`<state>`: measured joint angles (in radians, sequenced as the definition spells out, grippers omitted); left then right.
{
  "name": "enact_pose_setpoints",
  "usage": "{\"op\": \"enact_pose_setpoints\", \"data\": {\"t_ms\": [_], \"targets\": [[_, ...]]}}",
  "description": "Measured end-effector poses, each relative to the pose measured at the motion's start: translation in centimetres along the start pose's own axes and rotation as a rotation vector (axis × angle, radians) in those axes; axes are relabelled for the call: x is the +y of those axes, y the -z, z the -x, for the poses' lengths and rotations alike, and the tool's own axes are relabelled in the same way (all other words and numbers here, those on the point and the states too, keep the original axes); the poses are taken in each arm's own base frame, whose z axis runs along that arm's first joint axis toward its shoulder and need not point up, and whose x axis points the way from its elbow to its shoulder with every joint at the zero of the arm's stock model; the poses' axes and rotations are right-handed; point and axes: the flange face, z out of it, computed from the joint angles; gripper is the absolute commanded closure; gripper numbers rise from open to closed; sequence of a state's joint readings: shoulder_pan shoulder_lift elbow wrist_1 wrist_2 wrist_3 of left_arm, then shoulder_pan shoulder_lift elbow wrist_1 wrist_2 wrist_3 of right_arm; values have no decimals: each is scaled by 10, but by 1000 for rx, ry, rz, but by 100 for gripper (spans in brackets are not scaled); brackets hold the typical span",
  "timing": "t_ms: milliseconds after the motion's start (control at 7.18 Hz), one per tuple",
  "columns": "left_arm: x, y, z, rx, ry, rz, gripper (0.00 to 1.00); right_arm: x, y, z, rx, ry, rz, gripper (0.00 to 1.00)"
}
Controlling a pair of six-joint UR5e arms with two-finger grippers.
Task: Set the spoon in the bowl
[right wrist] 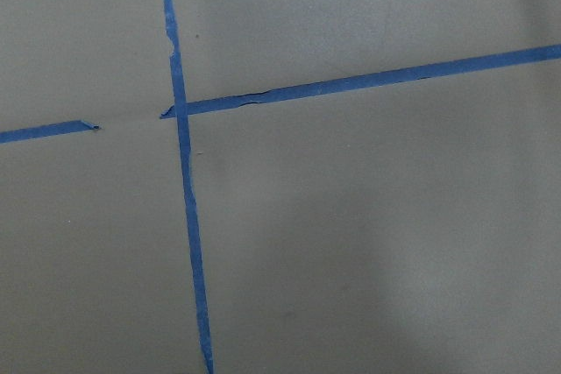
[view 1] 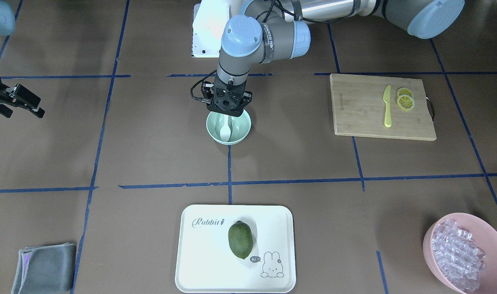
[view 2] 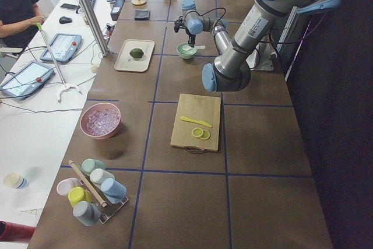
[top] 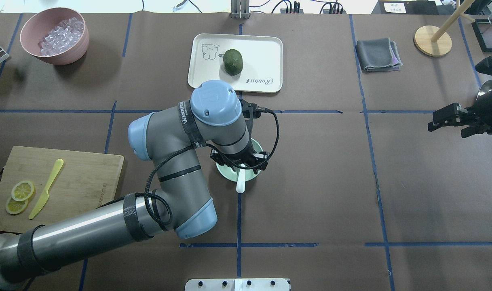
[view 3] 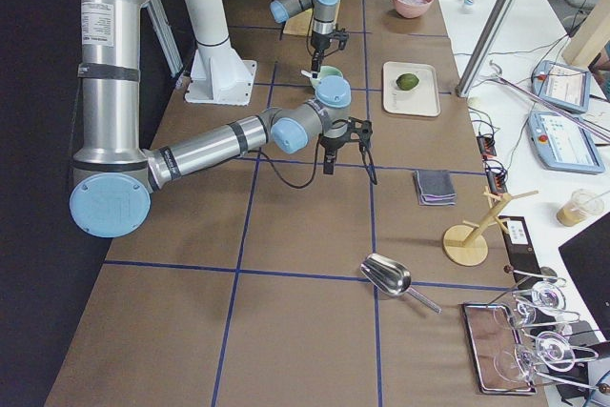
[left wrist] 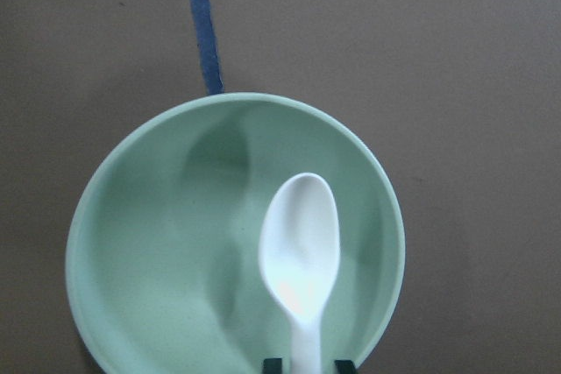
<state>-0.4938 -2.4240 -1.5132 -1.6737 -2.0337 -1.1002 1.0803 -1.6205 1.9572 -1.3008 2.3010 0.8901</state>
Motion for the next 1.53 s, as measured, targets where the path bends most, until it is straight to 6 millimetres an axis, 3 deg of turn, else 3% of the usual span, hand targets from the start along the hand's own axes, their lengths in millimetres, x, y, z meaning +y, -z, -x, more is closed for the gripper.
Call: {"op": "enact_pose_setpoints", "data": {"t_ms": [139, 279, 557, 836, 1115, 1533], "targets": [[-10, 13, 13, 2, 13, -21, 14, 0, 0, -1, 0, 0, -1, 1], [-13, 28, 43, 1, 27, -45, 14, -1, 1, -5, 2, 5, -1, 1], [3, 56, 143, -31, -14, -72, 14, -5, 8, -36, 21, 58, -7, 1], [17, 92, 274, -64, -118, -29, 13, -12, 19, -84, 50, 121, -23, 1], [39, 149, 427, -101, -222, -6, 13, -17, 29, -131, 68, 171, -29, 1], [79, 221, 634, -192, -243, -26, 13, -26, 43, -196, 96, 249, 9, 1]]}}
